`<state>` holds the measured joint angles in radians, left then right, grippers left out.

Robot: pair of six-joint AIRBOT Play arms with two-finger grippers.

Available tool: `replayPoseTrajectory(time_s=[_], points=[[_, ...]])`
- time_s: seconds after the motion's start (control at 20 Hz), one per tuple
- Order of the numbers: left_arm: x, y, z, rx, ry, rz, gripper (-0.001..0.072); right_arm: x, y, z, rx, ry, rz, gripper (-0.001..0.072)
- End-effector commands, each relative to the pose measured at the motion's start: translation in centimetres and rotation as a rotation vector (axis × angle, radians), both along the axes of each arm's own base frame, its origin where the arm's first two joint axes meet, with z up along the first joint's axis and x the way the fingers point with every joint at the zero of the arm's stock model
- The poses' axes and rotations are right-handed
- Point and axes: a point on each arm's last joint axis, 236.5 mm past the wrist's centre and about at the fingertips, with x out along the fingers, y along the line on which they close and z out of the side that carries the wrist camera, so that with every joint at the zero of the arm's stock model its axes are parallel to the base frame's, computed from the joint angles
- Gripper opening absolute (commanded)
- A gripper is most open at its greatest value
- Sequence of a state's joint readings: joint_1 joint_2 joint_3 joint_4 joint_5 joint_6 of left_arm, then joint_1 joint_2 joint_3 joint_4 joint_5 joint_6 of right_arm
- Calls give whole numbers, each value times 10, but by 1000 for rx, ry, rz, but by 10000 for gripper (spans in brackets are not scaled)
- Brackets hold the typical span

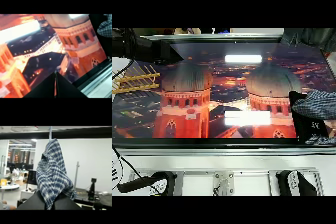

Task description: Fold the clothes and pants, and hang the long-sleeved shirts on hangers.

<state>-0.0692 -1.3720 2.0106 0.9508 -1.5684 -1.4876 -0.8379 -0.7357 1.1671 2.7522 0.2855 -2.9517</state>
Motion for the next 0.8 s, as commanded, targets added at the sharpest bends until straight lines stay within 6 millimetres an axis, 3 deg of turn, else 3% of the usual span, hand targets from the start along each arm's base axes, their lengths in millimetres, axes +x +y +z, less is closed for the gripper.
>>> replayPoseTrajectory(time_s=[0.0, 0.2, 0.4, 0.75], points=[[-1, 0, 0, 1, 3, -2, 20, -26, -9, 7, -8, -37, -83, 14], [-3, -5, -1, 1, 4, -14, 20, -39, -15, 14, -25, -43, -138, 14], [-10, -18, -18, 7, 56, -51, 20, -45, -33, 2, 25, -54, -160, 15], [-21, -38, -49, 17, 143, -103, 19, -10, -44, -18, 50, 63, -85, 15]])
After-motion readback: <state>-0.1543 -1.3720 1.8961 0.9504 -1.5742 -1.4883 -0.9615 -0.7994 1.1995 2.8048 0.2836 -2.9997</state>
